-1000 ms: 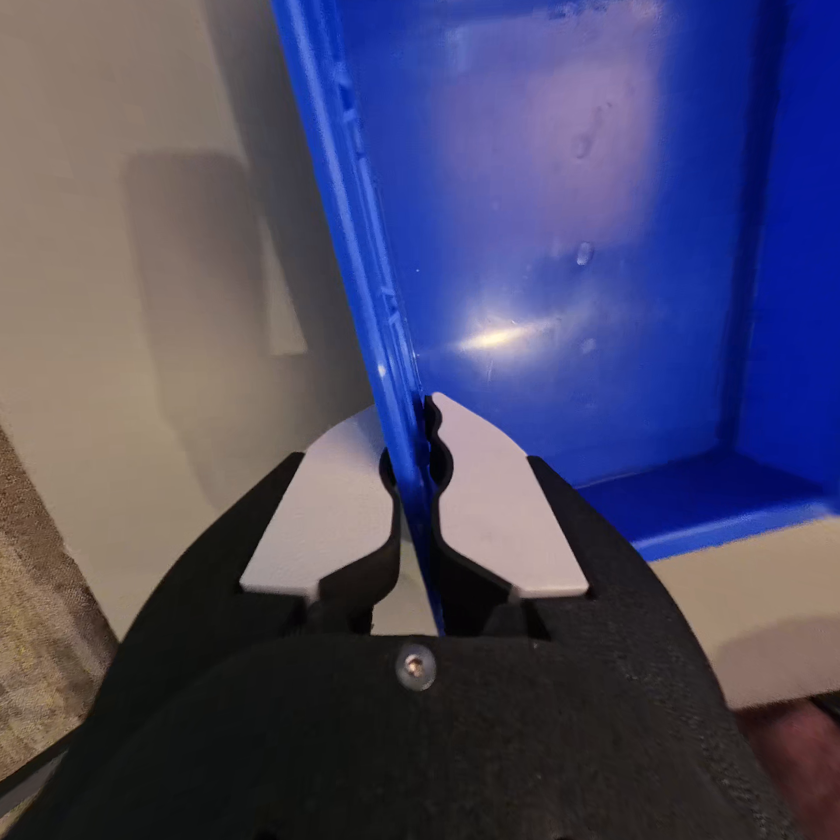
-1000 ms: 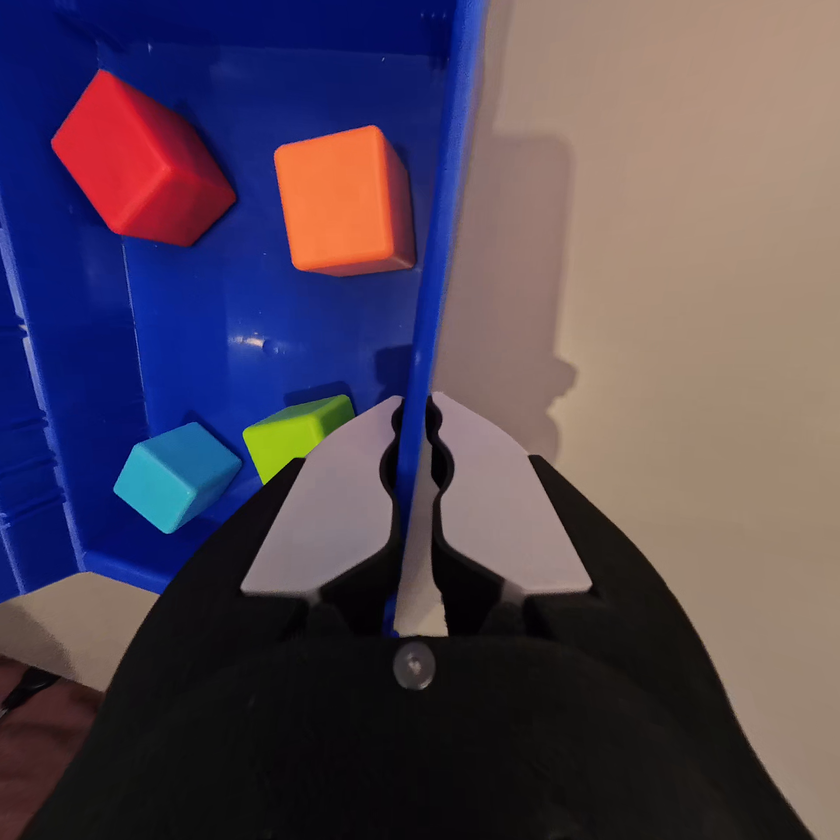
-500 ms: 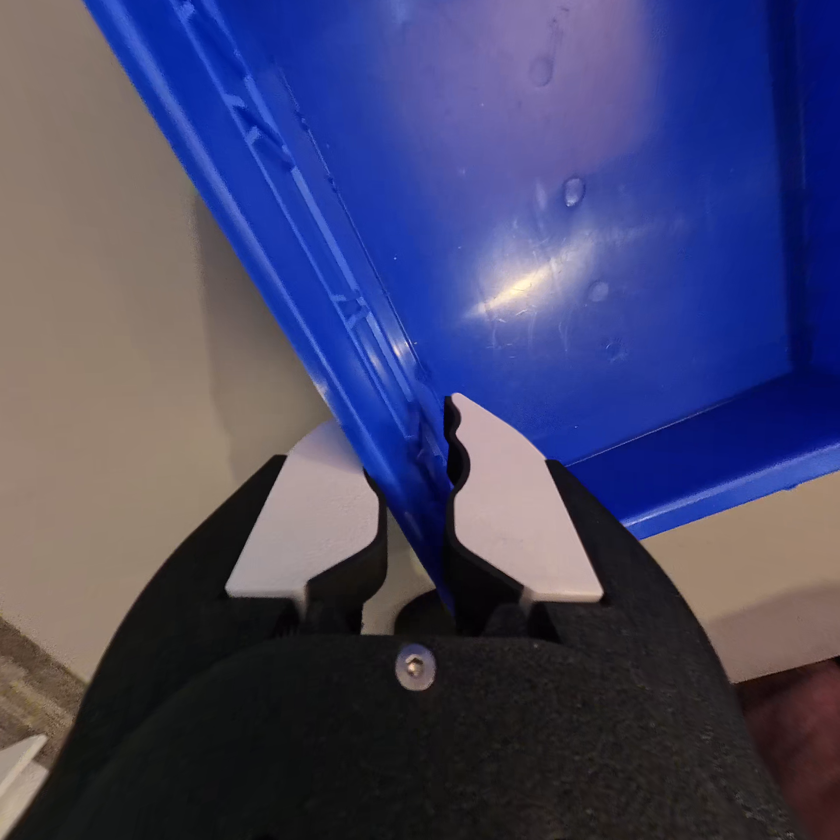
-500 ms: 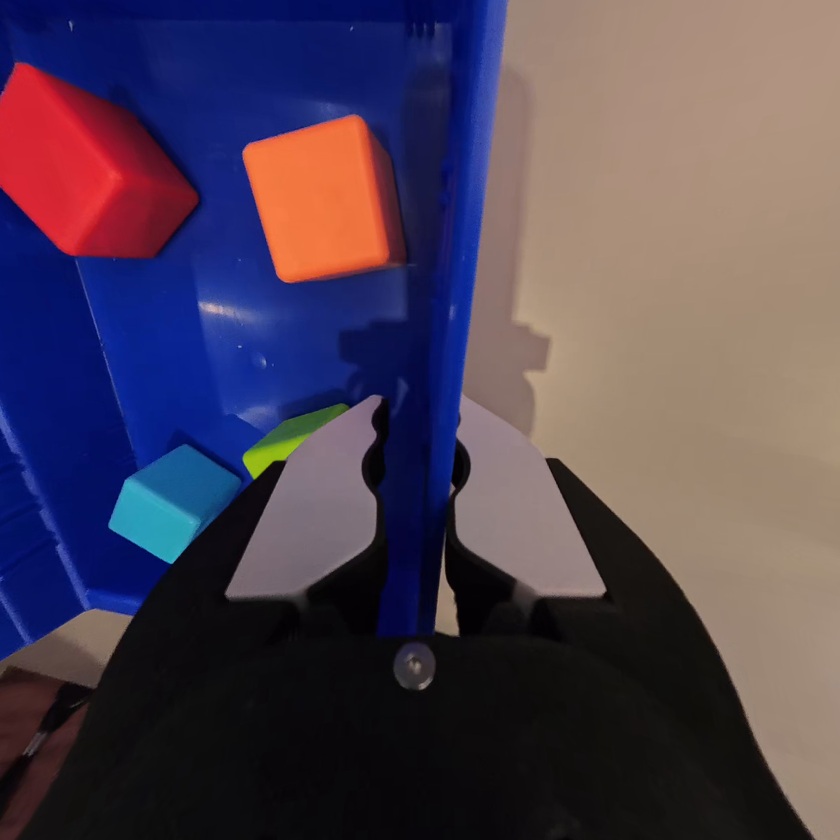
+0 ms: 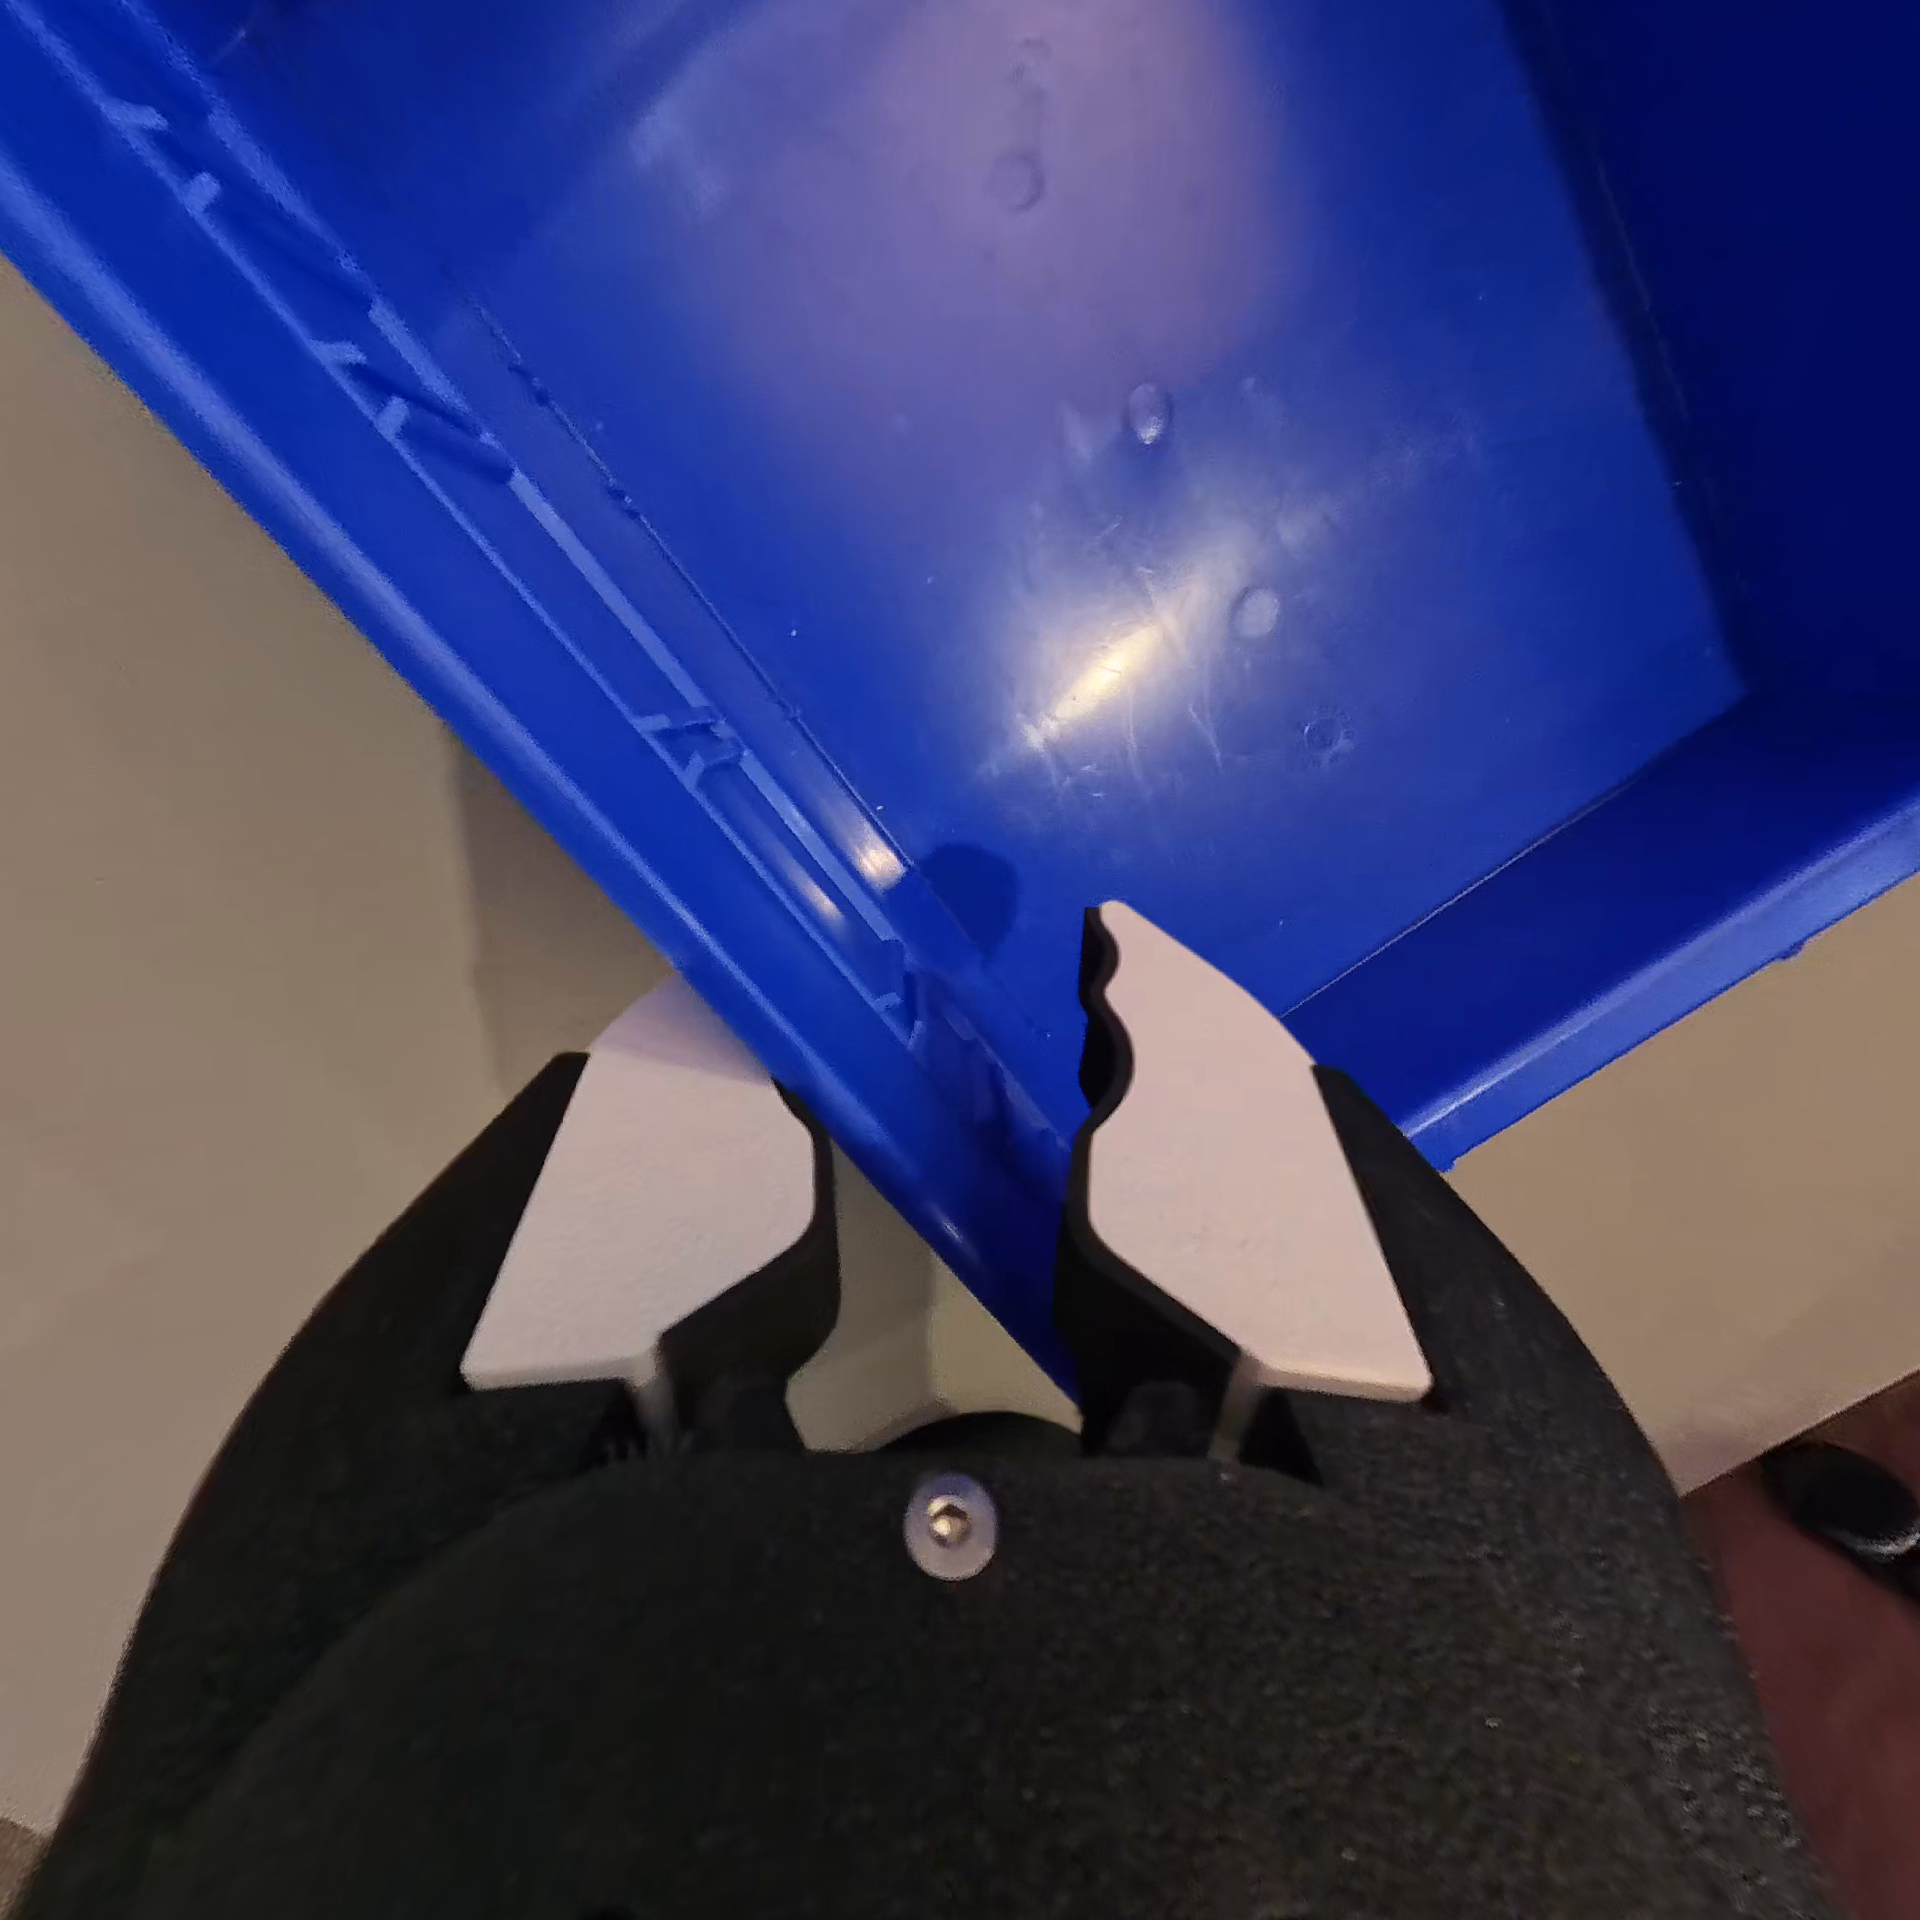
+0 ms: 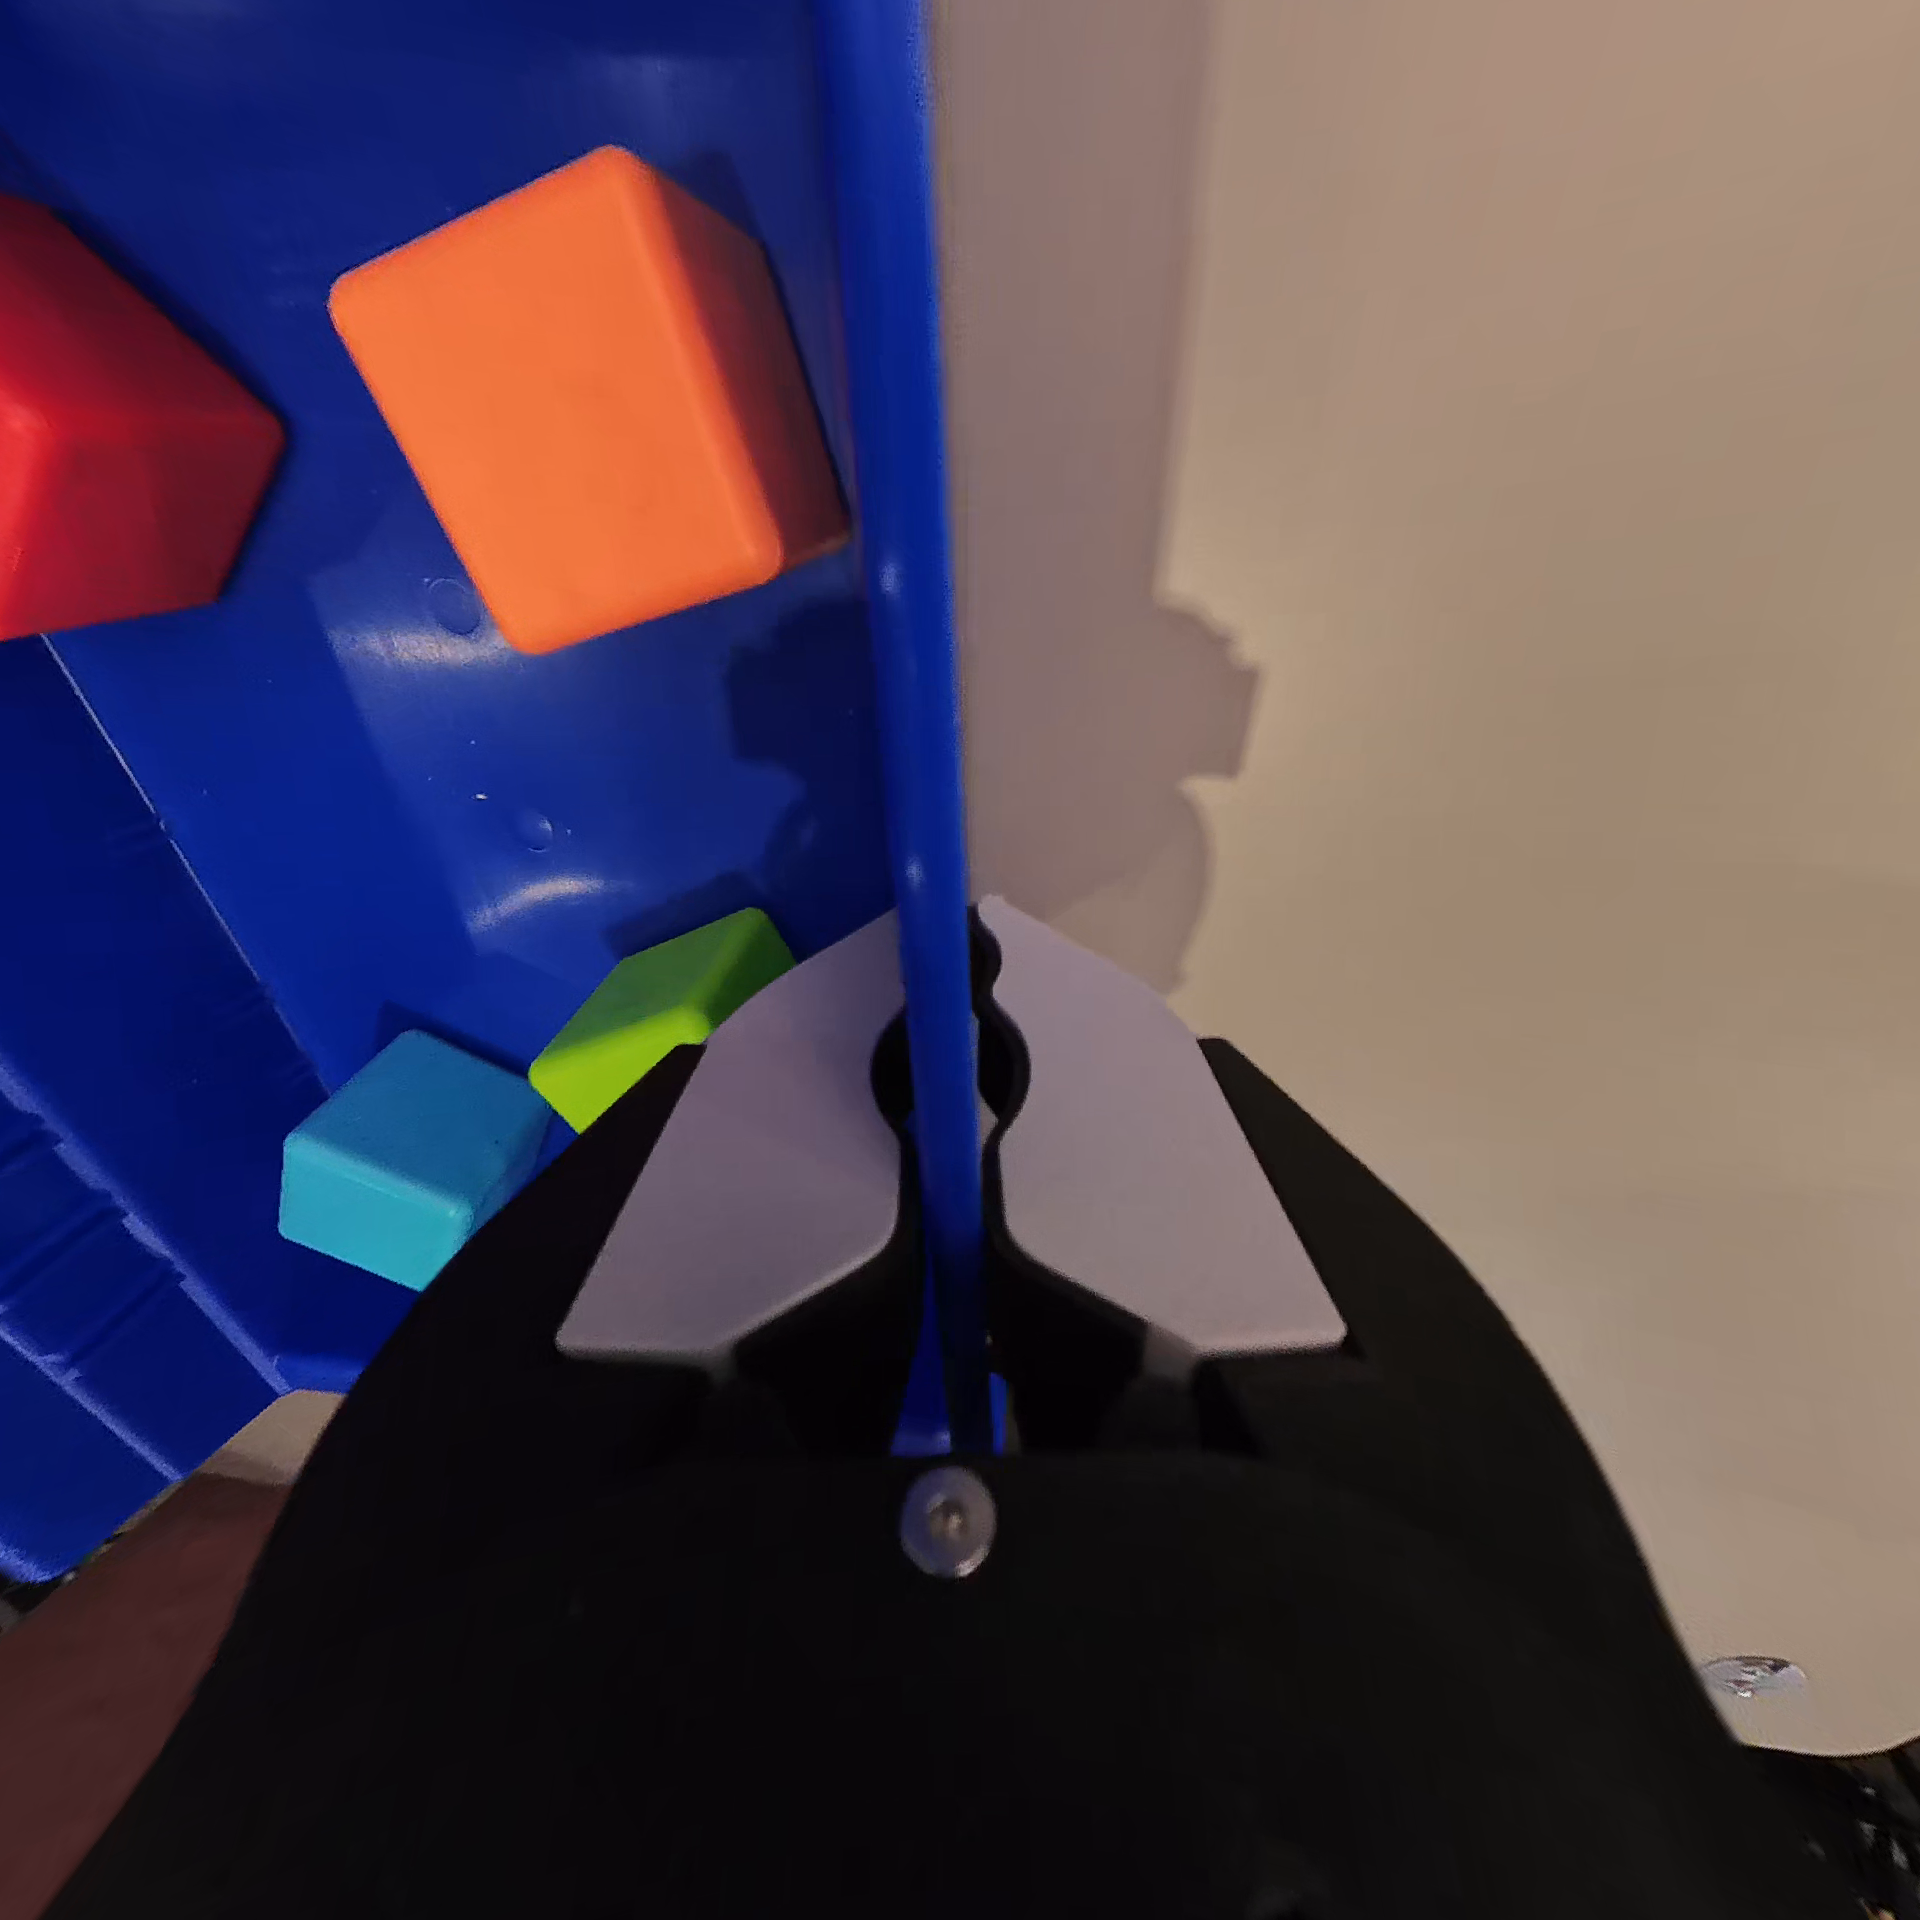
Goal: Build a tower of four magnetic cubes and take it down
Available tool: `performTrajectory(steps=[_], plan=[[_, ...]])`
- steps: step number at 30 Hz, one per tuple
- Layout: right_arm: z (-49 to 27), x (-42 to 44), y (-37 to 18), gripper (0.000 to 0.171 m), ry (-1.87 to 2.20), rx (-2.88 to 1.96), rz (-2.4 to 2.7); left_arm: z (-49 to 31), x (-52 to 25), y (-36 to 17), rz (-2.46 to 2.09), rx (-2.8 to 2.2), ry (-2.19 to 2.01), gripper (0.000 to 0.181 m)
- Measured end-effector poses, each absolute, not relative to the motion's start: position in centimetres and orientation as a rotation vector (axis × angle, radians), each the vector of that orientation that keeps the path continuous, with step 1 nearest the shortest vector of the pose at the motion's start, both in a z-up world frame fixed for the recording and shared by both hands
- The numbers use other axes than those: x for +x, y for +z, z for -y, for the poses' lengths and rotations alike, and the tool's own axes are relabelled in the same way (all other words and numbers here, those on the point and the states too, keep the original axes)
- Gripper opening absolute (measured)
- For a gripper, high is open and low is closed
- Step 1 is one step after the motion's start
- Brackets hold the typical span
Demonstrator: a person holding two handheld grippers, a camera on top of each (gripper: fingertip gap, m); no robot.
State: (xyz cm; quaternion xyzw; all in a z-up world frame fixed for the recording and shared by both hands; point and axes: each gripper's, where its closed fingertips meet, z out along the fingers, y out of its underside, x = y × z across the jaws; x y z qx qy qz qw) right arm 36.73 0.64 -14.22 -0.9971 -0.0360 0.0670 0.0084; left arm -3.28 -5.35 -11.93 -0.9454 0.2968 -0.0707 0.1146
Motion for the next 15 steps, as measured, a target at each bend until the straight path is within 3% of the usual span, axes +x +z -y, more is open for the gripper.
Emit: performTrajectory(steps=[4,10,15], plan=[[-0.5,36.7,-14.3,0.006,0.235,-3.131,0.131,5.8,-2.5,-10.7,-0.967,-2.691,-0.353,0.066],[-0.5,37.6,-14.3,0.007,0.301,-3.160,0.164,4.5,-6.1,-2.0,-0.747,-2.406,-0.600,0.064],[-0.1,40.2,-14.2,0.006,0.321,-3.177,0.188,4.5,-14.6,2.6,-0.495,-2.285,-0.418,0.056]])
